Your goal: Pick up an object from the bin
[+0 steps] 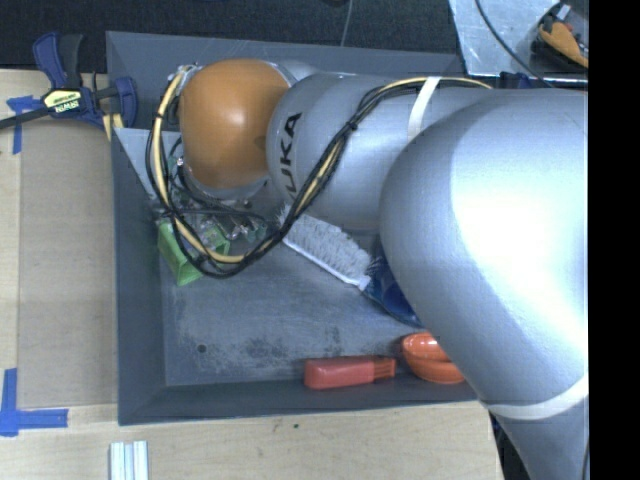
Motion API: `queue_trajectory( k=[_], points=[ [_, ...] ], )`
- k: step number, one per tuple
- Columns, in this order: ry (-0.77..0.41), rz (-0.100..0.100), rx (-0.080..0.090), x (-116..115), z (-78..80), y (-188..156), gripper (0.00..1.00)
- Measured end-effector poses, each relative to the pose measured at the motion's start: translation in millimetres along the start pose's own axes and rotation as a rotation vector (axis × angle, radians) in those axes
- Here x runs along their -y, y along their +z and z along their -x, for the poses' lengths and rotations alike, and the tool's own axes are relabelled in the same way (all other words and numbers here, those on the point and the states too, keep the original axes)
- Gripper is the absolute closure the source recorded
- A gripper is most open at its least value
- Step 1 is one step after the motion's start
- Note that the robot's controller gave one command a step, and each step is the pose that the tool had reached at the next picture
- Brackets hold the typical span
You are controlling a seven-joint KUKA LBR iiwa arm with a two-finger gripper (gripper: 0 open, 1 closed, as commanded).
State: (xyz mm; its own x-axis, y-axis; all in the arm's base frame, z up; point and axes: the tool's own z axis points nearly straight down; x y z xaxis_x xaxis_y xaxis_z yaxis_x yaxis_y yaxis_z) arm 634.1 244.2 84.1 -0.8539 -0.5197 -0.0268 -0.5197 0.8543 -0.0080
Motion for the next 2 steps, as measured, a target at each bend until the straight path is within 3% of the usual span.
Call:
queue_trajectory(
  k=[1,2],
  points=[
    [0.001,0.000,0.000,0,0.0,0,1.00],
    [0.003,-0.001,0.006,1,2.0,-29,1.00]
  ],
)
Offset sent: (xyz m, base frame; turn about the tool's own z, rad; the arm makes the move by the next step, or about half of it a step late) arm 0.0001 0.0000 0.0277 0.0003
